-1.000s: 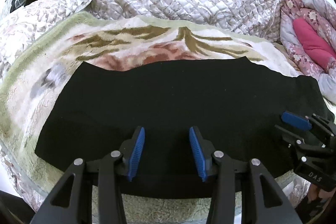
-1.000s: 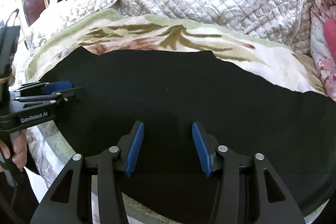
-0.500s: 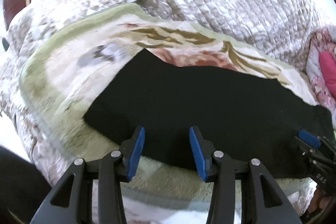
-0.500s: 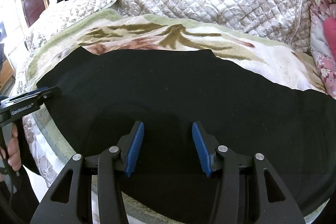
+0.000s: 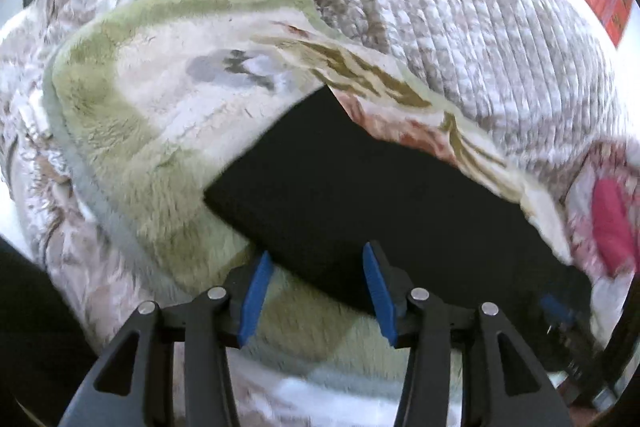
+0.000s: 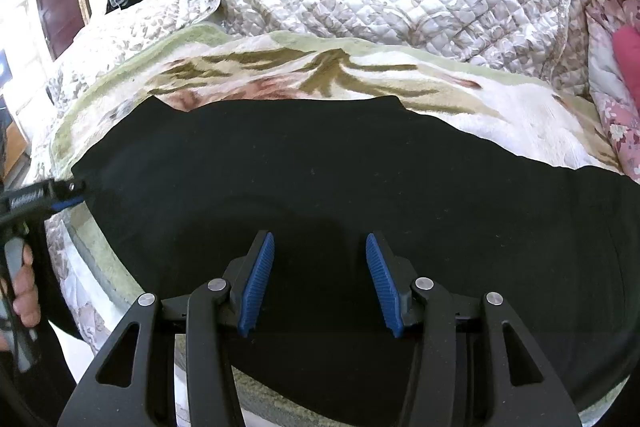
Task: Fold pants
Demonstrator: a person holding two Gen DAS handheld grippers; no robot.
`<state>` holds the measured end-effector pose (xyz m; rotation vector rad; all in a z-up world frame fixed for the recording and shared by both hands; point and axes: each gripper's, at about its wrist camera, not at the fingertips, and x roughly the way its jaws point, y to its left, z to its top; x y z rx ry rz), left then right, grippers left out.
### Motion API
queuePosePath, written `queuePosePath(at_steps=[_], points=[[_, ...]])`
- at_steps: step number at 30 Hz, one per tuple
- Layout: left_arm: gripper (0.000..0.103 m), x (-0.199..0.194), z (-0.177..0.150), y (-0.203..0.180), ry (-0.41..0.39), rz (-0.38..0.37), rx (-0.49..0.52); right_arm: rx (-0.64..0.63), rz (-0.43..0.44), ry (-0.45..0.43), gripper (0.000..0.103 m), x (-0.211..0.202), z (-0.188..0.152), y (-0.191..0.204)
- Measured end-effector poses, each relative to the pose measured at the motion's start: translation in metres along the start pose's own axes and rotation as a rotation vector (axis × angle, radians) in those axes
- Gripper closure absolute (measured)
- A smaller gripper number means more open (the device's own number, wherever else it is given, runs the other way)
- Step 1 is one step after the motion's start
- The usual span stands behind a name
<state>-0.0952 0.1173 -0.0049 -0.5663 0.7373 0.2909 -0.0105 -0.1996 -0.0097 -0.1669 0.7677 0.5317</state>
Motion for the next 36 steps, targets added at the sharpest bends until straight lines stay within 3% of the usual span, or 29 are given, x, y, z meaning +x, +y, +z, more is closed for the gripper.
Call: queuePosePath(at_steps=[6,9,11,13,17,24,30,34,36], points=[[0.055,0.013,0.012,-0.004,-0.01,0.018,0.004,0.021,0.007,-0.028,0.054,-0.007,0.002,-0.002],[0.084,0.019,0.017,-0.009,-0.005,0.075,0.035,0.029,0.007,-0.048,0.054,-0.012,0.004,-0.004],[0.095,0.02,0.02,-0.012,0.013,0.09,0.053,0.04,0.009,-0.059,0.054,-0.016,0.006,-0.007],[0.095,0.016,0.024,-0.02,0.013,0.082,0.076,0.058,0.011,-0.071,0.054,-0.02,0.007,-0.011],[0.095,0.001,0.034,-0.045,-0.017,0.011,0.149,0.11,0.005,-0.098,0.054,-0.029,0.008,-0.023],[0.095,-0.011,0.033,-0.138,-0.002,-0.216,0.359,0.269,-0.014,-0.141,0.054,-0.044,0.011,-0.058],[0.095,0.009,-0.012,-0.214,0.136,-0.407,0.521,0.425,-0.07,-0.189,0.054,-0.064,0.007,-0.1],[0.095,0.035,-0.055,-0.23,0.285,-0.451,0.591,0.518,-0.065,-0.166,0.054,-0.064,0.0,-0.12],[0.095,0.044,-0.071,-0.23,0.332,-0.434,0.617,0.529,-0.058,-0.153,0.054,-0.062,-0.002,-0.121]])
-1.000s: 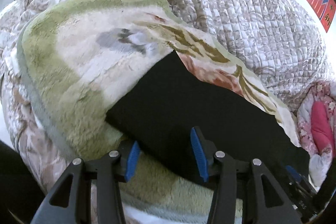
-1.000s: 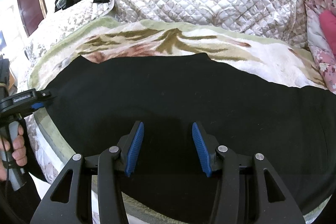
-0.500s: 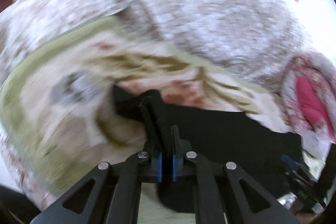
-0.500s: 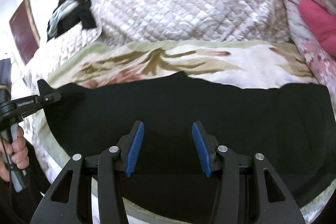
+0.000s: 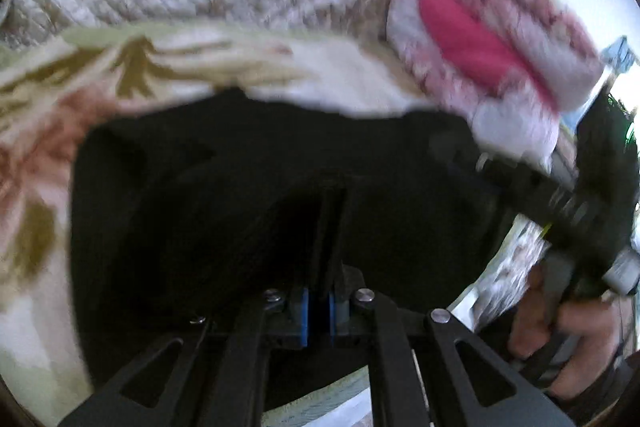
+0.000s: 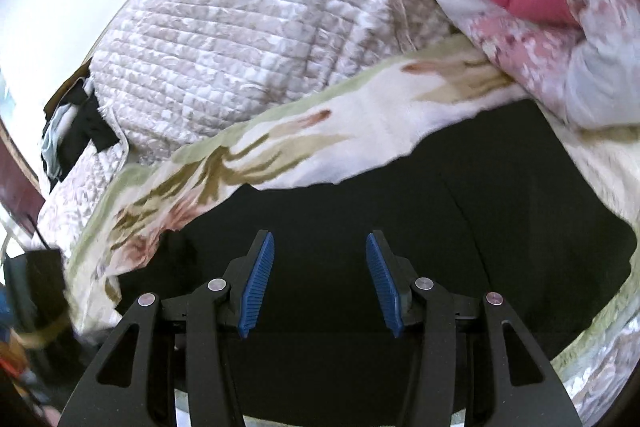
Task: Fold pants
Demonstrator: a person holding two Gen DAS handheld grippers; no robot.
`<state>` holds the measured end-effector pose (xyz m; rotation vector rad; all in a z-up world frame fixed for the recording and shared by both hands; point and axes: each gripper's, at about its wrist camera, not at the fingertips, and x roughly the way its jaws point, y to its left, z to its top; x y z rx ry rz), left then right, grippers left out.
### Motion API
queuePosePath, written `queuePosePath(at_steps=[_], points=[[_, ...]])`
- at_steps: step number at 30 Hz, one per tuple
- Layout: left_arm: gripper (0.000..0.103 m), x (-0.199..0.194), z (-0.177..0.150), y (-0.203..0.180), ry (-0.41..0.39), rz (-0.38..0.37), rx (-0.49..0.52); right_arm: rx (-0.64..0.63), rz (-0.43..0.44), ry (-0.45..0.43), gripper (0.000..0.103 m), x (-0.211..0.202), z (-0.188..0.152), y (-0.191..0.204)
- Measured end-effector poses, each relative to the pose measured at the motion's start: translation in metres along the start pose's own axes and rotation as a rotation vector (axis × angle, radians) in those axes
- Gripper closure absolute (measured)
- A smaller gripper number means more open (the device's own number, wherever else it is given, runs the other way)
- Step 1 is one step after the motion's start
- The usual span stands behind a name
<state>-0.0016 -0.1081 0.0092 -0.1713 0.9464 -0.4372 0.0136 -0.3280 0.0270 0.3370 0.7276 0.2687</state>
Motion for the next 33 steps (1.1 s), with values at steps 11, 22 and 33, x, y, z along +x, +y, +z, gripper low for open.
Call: queuePosePath(at_steps=[11,22,33], points=[[0.059,-0.047,0.001,0.004,-0.116,-0.129,0.029,-0.008,0.01,-0.008,0.054,0.002,0.0,0.004],[0.058,-0.07,-0.002,0.088,-0.169,0.121,-0.14,-0.043,0.199,0.228,0.054,0.044,-0.021,0.026],[0.058,-0.052,-0.014,0.091,-0.12,0.136,-0.145,0.0,0.247,0.267,0.082,0.076,-0.018,0.031]])
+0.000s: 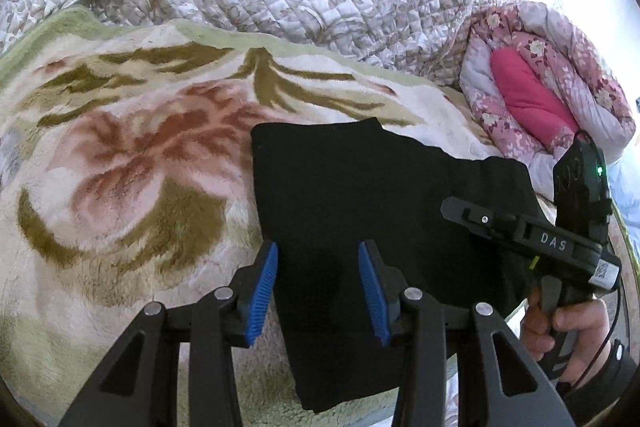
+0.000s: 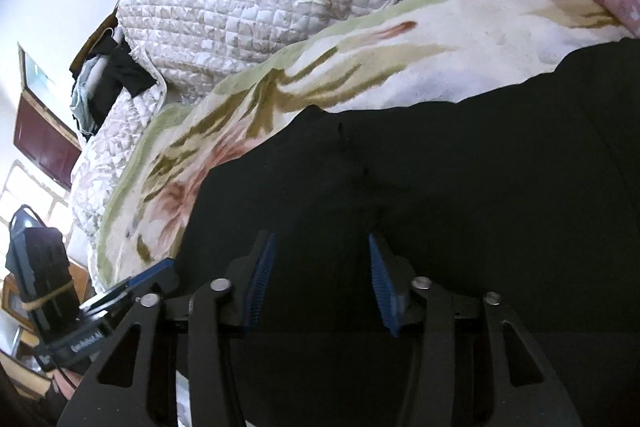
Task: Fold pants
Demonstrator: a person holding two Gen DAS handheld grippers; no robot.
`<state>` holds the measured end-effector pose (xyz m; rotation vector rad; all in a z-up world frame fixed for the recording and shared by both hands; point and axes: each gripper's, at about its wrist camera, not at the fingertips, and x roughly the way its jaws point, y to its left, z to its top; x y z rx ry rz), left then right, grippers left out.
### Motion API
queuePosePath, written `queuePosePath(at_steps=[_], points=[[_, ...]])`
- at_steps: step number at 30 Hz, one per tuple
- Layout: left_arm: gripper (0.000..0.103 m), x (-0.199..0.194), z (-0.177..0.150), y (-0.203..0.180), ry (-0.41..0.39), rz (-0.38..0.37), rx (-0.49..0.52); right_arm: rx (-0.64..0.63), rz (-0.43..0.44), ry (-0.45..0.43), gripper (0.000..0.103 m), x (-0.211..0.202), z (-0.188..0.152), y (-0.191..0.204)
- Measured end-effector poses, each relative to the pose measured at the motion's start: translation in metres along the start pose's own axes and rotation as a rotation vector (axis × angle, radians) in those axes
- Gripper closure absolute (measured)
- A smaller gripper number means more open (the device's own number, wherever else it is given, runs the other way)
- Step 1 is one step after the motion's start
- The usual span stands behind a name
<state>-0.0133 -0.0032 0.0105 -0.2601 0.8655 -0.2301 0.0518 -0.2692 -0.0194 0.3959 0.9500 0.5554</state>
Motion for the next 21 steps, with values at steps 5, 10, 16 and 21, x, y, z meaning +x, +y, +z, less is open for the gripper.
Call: queuePosePath(at_steps=[5,10,16,21], points=[[0.058,-0.001,-0.002,0.005,0.008,0.001,-0.018,0.047,0.034,-0.045,0.101,-0.016,-0.004,-0.004],[0.058,-0.003,-0.003,0.004,-0.003,0.006,-0.003,0.053,-0.018,-0.023,0.101,-0.018,-0.01,-0.007],[0.058,-0.002,-0.004,0.004,0.0,0.012,0.003,0.064,-0.009,-0.068,0.101,-0.027,-0.009,-0.005],[0.058,-0.001,-0.004,0.003,0.007,0.008,0.003,0.102,-0.01,-0.038,0.101,-0.02,-0.009,-0.015]])
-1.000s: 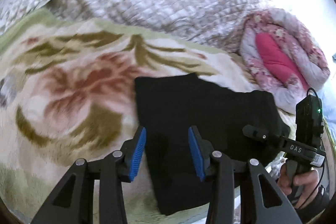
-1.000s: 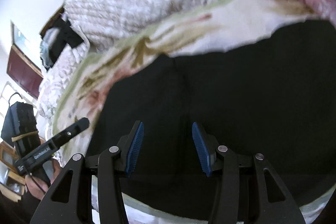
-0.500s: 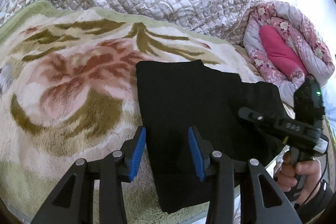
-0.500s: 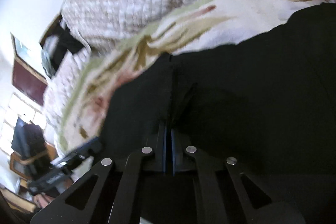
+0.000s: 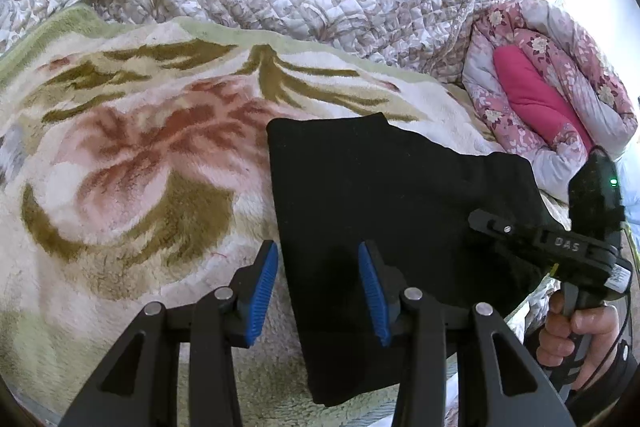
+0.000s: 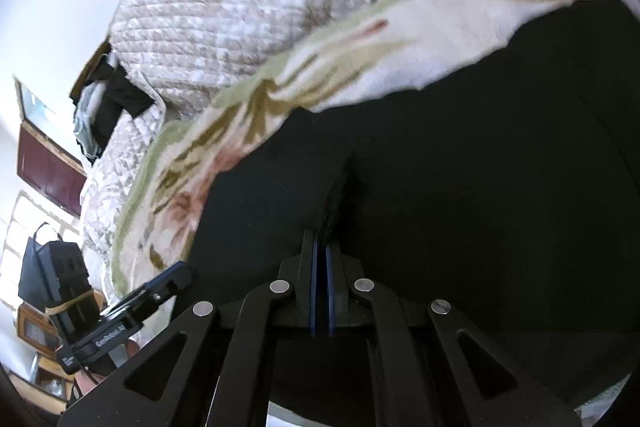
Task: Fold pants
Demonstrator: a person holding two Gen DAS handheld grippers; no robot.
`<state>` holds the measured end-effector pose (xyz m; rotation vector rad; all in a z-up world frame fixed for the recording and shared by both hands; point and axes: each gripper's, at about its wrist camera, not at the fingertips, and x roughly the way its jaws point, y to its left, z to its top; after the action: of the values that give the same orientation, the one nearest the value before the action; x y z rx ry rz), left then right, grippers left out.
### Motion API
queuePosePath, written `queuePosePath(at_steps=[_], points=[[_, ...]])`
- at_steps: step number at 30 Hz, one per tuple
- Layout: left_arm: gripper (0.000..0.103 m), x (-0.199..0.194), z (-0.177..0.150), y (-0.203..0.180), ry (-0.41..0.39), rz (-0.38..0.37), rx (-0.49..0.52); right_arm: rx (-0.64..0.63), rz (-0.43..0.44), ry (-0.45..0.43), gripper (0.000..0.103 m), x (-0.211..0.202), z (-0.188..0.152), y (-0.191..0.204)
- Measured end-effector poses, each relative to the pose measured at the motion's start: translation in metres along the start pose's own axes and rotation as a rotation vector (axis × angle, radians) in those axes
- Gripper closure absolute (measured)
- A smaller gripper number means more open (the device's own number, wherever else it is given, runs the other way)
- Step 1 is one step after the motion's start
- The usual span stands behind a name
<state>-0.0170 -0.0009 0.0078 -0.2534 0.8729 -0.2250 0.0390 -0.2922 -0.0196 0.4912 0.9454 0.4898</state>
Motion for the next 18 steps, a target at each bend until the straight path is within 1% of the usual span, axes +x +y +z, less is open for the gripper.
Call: queuePosePath(at_steps=[3,5,6,8,10,11,12,13,14,15,17,18], points=[[0.058,0.0,0.0,-0.001,0.001,0.0,0.003,-0.032,0.027,-0.01,0.099,-0.004,0.005,0.006],[0.058,-0.001,0.001,-0.001,-0.004,0.003,0.001,0.015,0.032,0.011,0.079,0.003,0.011,-0.001],[0.058,0.0,0.001,0.0,-0.004,0.003,-0.002,0.047,0.045,0.017,0.073,0.005,0.013,-0.005],[0.058,0.001,0.001,0.0,-0.002,-0.001,-0.009,0.081,0.075,0.007,0.072,0.011,0.023,-0.009],[0.058,0.003,0.001,0.0,0.002,-0.002,-0.01,0.078,0.1,0.038,0.071,0.021,0.033,-0.008],[0.058,0.003,0.0,0.0,0.004,-0.003,-0.01,0.09,0.111,0.057,0.071,0.027,0.038,-0.009],[0.058,0.004,0.0,0.0,0.007,-0.004,-0.008,0.1,0.121,0.056,0.071,0.029,0.041,-0.009],[0.058,0.005,0.0,0.0,0.008,-0.004,-0.007,0.093,0.124,0.046,0.077,0.03,0.043,-0.007],[0.058,0.005,0.0,-0.001,0.007,-0.003,-0.005,0.07,0.103,0.027,0.084,0.029,0.045,-0.003],[0.058,0.004,0.0,-0.001,0.005,-0.002,-0.002,0.049,0.091,0.008,0.101,0.026,0.045,0.0],[0.058,0.002,0.0,-0.002,-0.006,-0.003,0.001,0.012,0.087,-0.027,0.101,0.019,0.045,0.005],[0.058,0.001,0.001,-0.002,-0.014,-0.005,0.001,-0.011,0.057,-0.034,0.101,0.02,0.045,0.006]])
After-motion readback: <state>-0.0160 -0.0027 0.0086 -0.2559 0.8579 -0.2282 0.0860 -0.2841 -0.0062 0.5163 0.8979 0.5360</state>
